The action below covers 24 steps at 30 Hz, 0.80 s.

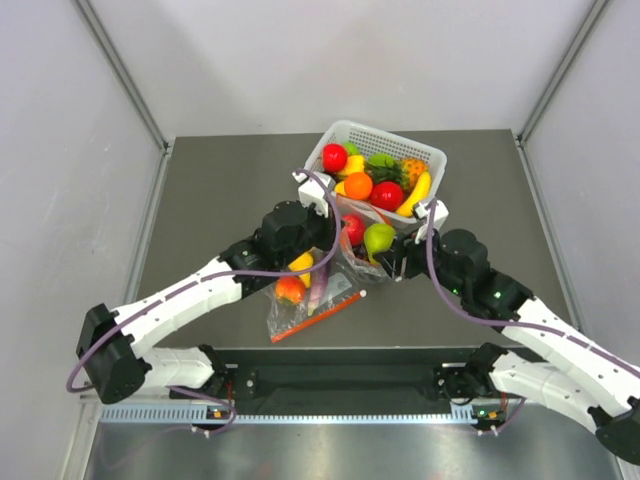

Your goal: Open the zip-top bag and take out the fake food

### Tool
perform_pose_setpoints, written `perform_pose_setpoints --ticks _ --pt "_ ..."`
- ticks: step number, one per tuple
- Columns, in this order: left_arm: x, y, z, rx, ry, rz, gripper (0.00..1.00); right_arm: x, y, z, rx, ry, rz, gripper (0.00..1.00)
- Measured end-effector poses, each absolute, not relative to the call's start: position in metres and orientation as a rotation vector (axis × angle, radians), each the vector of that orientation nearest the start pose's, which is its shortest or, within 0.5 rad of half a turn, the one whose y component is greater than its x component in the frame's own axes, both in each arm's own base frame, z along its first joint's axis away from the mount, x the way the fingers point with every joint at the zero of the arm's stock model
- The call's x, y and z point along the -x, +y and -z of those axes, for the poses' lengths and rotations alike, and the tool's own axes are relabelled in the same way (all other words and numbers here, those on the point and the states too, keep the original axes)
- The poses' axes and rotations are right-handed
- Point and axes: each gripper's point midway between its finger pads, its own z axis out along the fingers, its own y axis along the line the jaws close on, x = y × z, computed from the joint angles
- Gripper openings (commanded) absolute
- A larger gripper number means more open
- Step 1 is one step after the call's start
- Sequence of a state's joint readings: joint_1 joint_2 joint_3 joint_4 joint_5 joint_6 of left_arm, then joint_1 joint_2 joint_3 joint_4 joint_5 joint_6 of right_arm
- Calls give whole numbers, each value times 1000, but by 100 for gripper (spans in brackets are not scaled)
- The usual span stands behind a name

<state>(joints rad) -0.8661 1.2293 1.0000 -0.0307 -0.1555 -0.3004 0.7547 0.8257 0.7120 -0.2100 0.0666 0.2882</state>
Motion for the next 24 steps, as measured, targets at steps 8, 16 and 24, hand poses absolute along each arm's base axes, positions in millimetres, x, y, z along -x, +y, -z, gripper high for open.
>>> perform_pose_setpoints --ticks 8,16,24 --pt "-287 -312 -237 -441 1893 644 0 -218 213 -257 399 1782 -721 22" --pt "-291 -312 -219 -448 1930 624 0 -227 215 -271 367 1715 -715 22" --pt "-295 -297 -191 -427 1994 576 0 -251 225 -317 372 1644 -675 23"
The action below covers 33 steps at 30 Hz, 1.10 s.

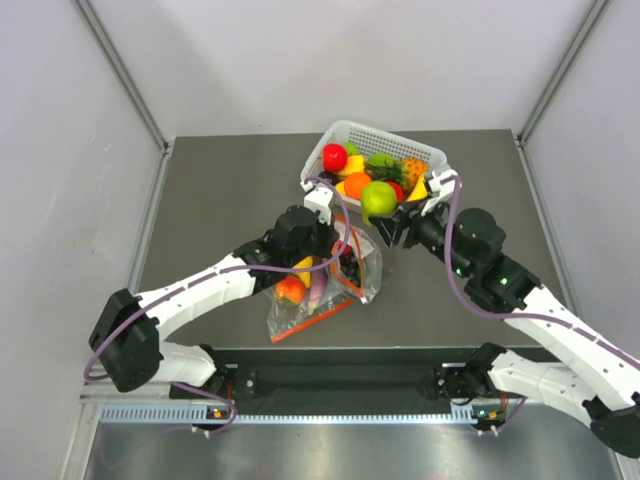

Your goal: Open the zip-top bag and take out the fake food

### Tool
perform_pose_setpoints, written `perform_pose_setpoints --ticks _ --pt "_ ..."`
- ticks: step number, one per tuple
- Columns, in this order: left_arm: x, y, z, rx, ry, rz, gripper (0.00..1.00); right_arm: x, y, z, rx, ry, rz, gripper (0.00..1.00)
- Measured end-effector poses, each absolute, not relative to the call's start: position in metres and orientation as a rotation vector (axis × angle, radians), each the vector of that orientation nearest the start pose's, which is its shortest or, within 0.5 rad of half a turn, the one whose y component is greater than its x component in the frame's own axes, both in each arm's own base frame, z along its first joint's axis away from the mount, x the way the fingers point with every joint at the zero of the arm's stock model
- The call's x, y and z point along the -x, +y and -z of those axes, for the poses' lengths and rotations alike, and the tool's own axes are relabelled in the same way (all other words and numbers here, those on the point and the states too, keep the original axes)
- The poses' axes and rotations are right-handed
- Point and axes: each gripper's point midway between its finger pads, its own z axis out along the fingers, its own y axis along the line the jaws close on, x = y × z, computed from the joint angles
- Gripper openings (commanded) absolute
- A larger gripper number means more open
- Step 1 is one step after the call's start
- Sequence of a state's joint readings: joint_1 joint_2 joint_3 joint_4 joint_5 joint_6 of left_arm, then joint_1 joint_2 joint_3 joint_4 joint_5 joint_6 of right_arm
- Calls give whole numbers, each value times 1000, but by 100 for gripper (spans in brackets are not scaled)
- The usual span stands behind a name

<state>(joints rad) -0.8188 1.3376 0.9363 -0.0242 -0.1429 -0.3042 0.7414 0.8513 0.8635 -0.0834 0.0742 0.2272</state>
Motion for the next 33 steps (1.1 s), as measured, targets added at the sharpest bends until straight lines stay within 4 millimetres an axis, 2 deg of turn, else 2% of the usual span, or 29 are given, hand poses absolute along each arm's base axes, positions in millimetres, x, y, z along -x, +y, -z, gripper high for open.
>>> perform_pose_setpoints --ticks 1,4,8,11,16,21,24,29,31,33 --pt "-295 -296 -188 -426 2000 572 0 -253 225 -321 370 1638 -672 23" --pt "-294 -293 -184 -425 2007 567 0 -281 224 -334 345 1618 -645 22" --pt "-286 -285 -185 -427 2008 570 0 -335 214 -329 286 1650 -582 22" --pt "-279 -279 -191 -424 2000 583 0 -378 213 -312 268 1704 -554 22" --pt "-269 -274 -198 -423 1987 619 0 -450 223 -278 267 1766 -544 22" --pt "-261 -274 -199 -428 1991 659 0 -506 230 -242 261 1809 -545 23" --pt "-257 -275 -198 -437 1995 677 0 -533 237 -230 263 1810 -559 26" --pt "-254 -279 -198 -459 1996 703 0 -568 251 -222 271 1795 -582 51" --pt "-253 -279 -198 -464 1996 709 0 -574 254 -217 273 1797 -585 61" --pt "-252 -280 -198 -471 1995 712 0 -576 254 -209 272 1816 -583 64"
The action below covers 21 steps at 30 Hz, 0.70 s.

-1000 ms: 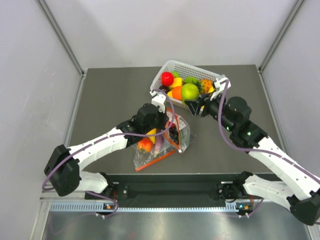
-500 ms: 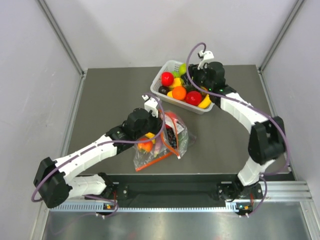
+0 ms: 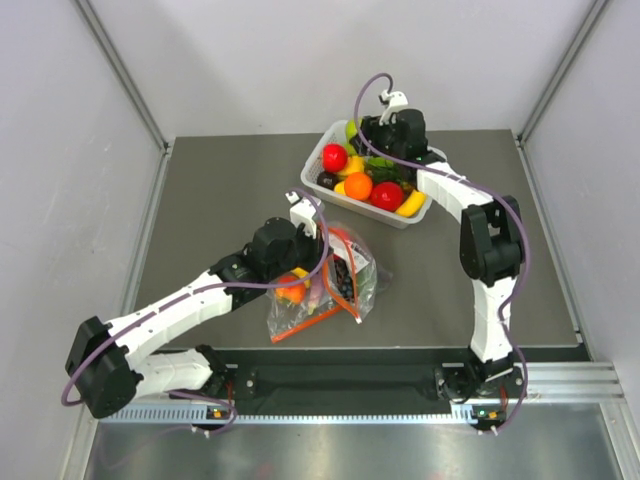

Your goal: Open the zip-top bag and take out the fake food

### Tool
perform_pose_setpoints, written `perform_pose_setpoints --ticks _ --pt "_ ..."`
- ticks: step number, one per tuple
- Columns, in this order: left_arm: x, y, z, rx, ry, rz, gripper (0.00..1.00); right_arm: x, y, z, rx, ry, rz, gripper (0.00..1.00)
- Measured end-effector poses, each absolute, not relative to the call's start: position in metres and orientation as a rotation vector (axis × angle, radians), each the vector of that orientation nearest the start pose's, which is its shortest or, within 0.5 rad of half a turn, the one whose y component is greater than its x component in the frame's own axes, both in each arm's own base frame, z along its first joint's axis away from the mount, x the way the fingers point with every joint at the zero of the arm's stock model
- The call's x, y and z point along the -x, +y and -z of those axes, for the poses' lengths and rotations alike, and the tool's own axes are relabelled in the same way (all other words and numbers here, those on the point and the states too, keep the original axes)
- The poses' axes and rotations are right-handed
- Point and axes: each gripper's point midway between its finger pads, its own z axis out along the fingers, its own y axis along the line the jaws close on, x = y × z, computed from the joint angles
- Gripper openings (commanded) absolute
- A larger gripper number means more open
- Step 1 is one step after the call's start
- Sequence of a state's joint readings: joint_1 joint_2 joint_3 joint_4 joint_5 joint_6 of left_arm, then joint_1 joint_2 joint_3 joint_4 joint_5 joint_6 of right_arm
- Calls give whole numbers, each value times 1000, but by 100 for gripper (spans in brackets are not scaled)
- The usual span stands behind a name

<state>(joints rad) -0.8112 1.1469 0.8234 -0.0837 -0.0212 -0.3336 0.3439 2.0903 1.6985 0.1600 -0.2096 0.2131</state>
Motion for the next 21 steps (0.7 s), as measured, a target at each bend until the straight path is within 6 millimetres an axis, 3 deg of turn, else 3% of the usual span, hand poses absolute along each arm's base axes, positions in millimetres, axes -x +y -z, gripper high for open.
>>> perform_pose_setpoints --ticks 7,13,16,18,21 --pt "-251 -280 -199 -489 1986 710 0 -575 253 -193 270 1862 -574 93" --pt "-251 -279 -202 -493 1976 710 0 -573 252 -194 274 1860 -574 93" --pt "-250 -278 -205 -492 1970 712 0 -560 247 -198 281 1857 -565 93" --pt "-250 -278 -207 -493 1964 717 0 -546 241 -210 288 1845 -558 93" --pt "-247 -280 -210 -505 1955 736 0 -520 231 -243 296 1792 -554 93"
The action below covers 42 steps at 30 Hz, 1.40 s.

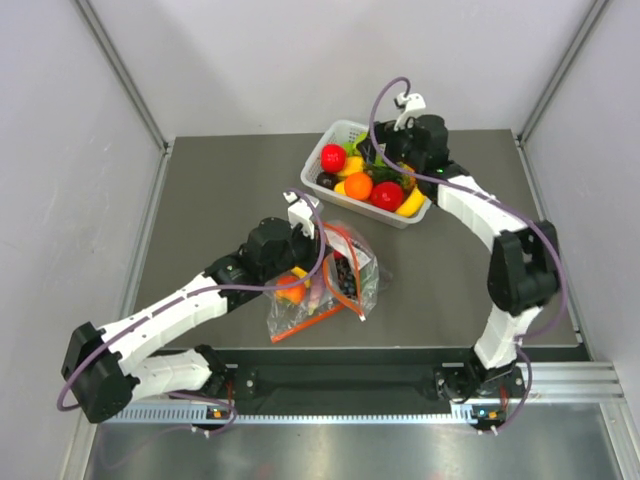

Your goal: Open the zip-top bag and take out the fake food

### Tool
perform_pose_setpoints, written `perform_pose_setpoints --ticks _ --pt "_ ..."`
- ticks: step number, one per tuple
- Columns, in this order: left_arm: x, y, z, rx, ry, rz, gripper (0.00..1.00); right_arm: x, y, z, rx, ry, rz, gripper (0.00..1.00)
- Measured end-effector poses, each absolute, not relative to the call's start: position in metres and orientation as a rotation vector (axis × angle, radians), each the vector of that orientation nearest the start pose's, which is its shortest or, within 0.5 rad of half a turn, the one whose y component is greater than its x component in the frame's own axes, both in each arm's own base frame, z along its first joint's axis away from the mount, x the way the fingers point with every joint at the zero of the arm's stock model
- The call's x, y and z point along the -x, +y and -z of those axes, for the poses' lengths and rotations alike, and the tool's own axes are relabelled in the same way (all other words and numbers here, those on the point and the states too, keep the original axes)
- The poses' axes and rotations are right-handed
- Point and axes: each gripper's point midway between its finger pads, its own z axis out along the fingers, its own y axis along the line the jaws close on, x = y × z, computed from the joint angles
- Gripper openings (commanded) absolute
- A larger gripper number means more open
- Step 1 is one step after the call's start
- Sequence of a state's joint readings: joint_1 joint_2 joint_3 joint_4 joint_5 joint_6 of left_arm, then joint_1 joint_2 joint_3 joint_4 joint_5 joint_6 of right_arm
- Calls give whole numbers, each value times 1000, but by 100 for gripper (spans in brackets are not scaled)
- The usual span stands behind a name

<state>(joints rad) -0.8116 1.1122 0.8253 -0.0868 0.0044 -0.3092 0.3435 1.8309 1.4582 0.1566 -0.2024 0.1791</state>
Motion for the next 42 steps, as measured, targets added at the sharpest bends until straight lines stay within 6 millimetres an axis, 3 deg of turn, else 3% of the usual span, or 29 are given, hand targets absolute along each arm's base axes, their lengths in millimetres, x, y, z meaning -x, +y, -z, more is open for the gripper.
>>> perform_pose_setpoints --ticks 2,6,9,12,17,21,28,32,38,42 --pt "-246 -281 -214 -513 1945 746 0 -500 224 -275 296 1731 -559 92" --pt "-244 -287 -226 -533 1918 781 0 -437 209 -340 301 1596 -609 90" --pt "-243 -291 -236 -546 1897 809 0 -384 205 -360 335 1535 -681 88" --pt "-243 -297 -247 -557 1876 837 0 -333 211 -354 392 1524 -782 87" --pt "-245 -305 -256 -574 1862 869 0 -260 235 -319 531 1568 -997 85" --pt "-246 -313 -254 -585 1864 894 0 -218 250 -300 616 1609 -1125 81" --pt "-245 -320 -249 -603 1876 922 0 -193 258 -289 662 1646 -1214 80" --pt "-244 -323 -249 -615 1876 936 0 -199 265 -267 657 1724 -1234 80" --pt "-242 -325 -249 -629 1875 952 0 -214 275 -211 606 1934 -1240 79" --pt "-240 -324 -253 -633 1865 960 0 -224 272 -196 546 1997 -1191 79"
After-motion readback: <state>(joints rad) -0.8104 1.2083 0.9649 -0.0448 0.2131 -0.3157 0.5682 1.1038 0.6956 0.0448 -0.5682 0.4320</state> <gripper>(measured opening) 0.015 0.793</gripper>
